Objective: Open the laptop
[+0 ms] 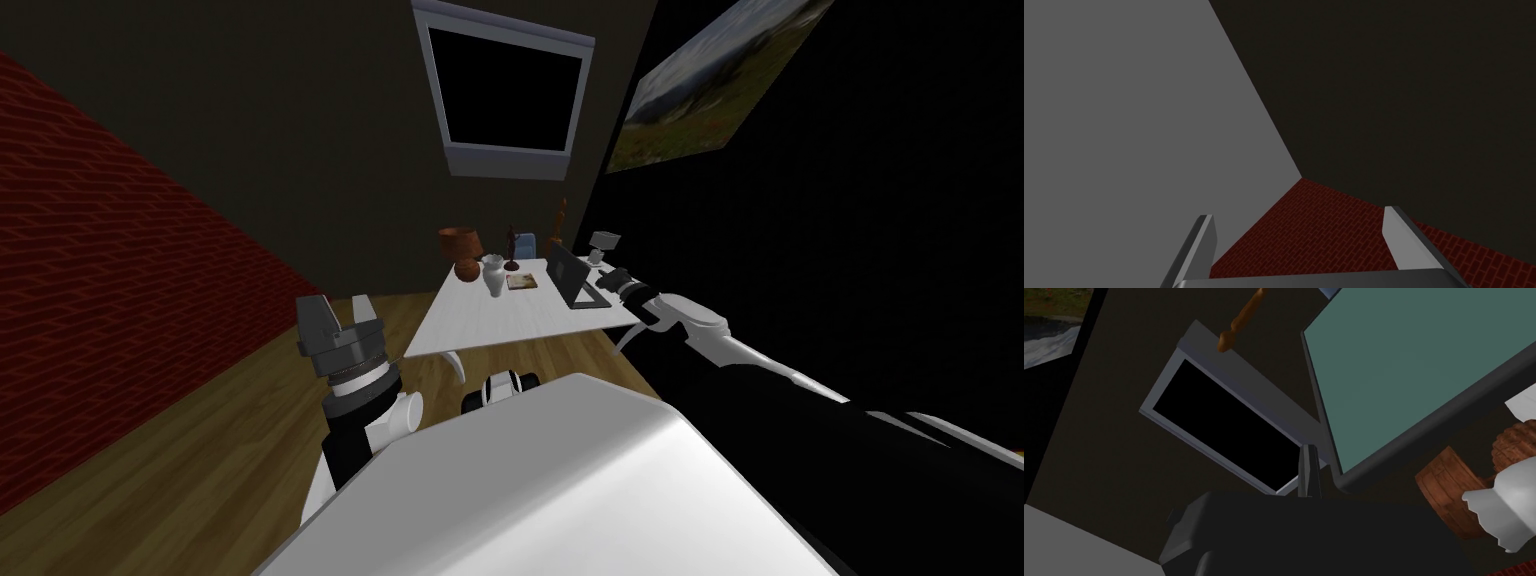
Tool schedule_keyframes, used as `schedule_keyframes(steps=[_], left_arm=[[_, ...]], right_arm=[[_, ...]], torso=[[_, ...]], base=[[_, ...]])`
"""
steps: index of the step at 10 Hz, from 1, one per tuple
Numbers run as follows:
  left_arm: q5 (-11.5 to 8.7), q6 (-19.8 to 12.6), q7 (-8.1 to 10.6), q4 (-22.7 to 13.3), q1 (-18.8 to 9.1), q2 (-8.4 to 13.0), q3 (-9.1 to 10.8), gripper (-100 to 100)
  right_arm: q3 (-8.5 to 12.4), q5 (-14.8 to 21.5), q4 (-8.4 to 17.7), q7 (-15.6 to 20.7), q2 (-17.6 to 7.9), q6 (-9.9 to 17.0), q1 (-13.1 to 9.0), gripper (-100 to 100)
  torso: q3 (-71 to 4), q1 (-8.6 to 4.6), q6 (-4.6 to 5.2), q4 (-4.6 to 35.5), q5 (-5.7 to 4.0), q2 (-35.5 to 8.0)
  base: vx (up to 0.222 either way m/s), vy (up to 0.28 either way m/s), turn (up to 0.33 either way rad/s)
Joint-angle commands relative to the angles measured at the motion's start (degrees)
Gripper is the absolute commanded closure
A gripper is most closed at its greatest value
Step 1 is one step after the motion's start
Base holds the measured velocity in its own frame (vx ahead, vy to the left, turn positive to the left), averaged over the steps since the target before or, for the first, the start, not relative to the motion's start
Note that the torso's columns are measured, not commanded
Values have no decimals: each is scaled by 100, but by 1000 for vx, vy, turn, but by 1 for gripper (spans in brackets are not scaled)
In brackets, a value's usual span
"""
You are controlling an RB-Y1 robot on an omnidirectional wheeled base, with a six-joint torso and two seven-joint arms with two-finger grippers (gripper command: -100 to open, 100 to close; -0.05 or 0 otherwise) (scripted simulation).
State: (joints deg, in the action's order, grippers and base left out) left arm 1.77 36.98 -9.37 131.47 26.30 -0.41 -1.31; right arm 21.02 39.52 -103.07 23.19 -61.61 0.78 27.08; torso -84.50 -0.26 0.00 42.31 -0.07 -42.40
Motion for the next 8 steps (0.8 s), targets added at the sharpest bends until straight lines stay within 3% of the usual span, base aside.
schedule_keyframes(steps=[1,4,5,6,8], left_arm=[[0,0,0,0,0,1,1,0],[0,0,0,0,0,1,1,0],[0,0,0,0,0,0,0,0],[0,0,0,0,1,0,0,0],[0,0,0,1,1,-2,-2,0]], right_arm=[[-52,-322,259,-275,258,-170,-238,100],[-123,-736,592,-612,580,-373,-549,100],[-108,-631,517,-512,528,-330,-481,100],[-82,-482,481,-399,420,-205,-396,-100],[-64,-380,455,-314,347,-121,-338,-100]], torso=[[6,-23,1,3,-7,-9],[-13,42,0,-6,13,21],[-10,39,-1,-5,12,16],[-12,55,0,-5,16,20],[-19,79,-2,-8,25,30]], base=[[-77,-181,48],[-59,-143,44],[-34,-65,13],[20,71,10],[42,151,6]])
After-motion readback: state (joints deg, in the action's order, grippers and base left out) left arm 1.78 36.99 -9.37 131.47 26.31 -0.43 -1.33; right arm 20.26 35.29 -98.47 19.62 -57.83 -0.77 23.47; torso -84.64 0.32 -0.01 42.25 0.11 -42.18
